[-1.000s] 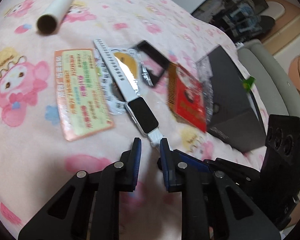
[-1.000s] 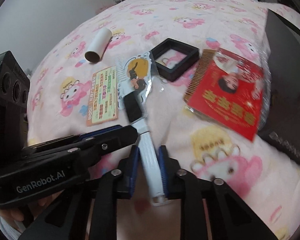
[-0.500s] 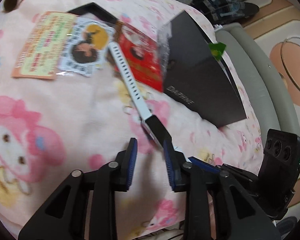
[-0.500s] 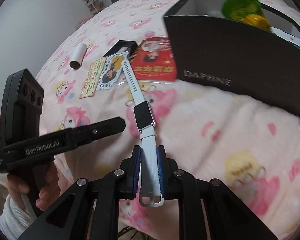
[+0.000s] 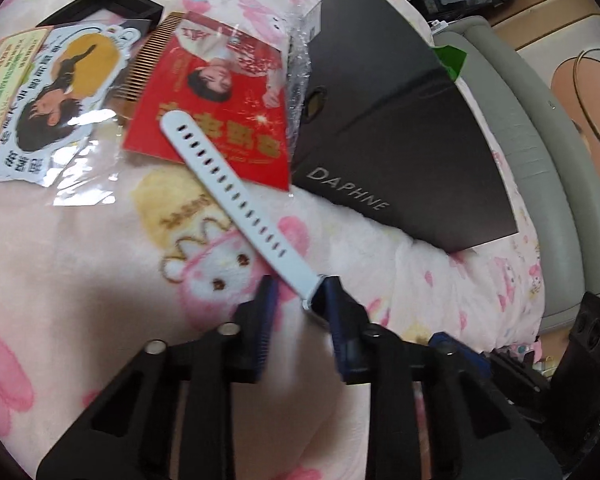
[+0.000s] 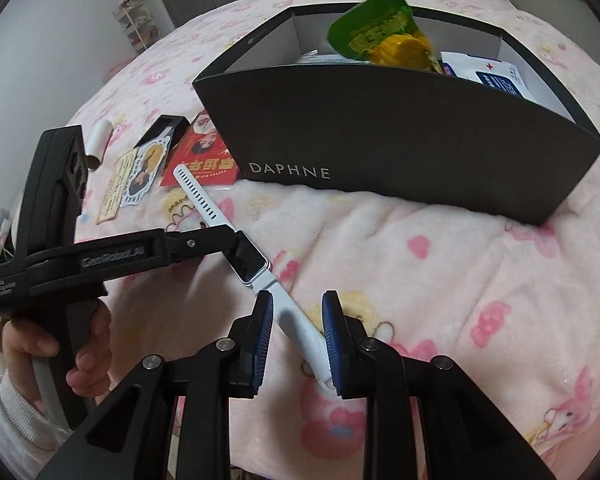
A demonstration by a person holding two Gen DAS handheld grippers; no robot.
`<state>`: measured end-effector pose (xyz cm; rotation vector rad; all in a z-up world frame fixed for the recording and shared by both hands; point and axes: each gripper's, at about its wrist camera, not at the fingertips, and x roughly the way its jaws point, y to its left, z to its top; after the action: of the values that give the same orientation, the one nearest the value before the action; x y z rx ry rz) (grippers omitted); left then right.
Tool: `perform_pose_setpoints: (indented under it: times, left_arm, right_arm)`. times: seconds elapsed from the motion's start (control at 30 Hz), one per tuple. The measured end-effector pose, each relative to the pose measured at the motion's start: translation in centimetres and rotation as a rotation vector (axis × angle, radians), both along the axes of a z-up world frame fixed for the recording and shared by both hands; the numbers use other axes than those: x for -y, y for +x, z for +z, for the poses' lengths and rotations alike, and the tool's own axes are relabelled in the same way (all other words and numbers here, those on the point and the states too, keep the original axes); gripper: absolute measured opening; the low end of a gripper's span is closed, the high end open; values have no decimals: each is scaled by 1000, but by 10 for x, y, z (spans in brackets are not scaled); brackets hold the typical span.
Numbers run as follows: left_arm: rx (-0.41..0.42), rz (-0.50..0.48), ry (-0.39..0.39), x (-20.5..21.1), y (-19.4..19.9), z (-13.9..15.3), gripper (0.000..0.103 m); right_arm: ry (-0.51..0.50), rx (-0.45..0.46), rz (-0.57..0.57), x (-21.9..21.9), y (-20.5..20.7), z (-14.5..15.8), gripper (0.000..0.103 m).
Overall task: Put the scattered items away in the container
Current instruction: 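Grasp the white smartwatch strap with the left tool and lift it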
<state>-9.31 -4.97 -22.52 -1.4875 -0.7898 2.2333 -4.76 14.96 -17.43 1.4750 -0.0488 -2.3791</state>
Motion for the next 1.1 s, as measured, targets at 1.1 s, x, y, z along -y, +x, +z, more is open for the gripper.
perform_pose_setpoints:
  times: [1.1]
  left_arm:
    - [-19, 107, -18, 8, 20, 8, 7]
  right_arm:
    - [-181, 114, -112, -19, -4, -19, 22]
